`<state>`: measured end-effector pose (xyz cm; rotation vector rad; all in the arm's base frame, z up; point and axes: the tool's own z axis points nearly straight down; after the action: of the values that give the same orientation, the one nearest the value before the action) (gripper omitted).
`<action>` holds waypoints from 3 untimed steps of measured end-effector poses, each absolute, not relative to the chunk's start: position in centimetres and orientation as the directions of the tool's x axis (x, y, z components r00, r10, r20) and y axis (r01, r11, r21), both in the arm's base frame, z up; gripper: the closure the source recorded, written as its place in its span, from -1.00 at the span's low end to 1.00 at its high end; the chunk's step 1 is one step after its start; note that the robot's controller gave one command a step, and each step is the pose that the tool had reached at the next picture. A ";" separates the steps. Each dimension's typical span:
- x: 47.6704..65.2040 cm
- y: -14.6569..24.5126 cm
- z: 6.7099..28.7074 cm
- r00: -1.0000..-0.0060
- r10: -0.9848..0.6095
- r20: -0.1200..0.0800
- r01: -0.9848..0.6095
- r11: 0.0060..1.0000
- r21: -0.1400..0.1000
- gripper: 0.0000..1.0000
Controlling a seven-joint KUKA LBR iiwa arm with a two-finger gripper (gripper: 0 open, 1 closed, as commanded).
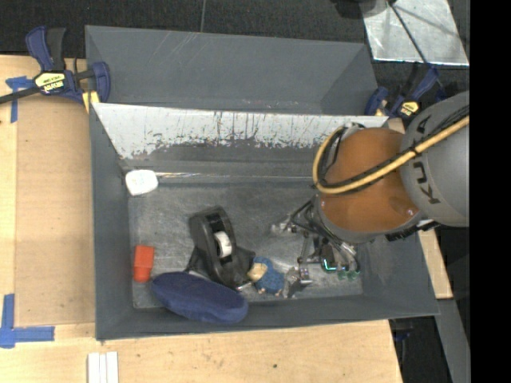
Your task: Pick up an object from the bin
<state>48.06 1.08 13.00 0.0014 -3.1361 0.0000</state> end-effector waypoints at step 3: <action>48.4 5.2 10.0 -0.950 0.312 0.001 0.312 0.950 -0.001 -1.00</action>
Offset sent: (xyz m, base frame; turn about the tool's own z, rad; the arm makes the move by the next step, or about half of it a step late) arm 0.0031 0.0247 -0.0600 0.0145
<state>48.38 5.22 9.99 -0.4961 -3.1011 0.0010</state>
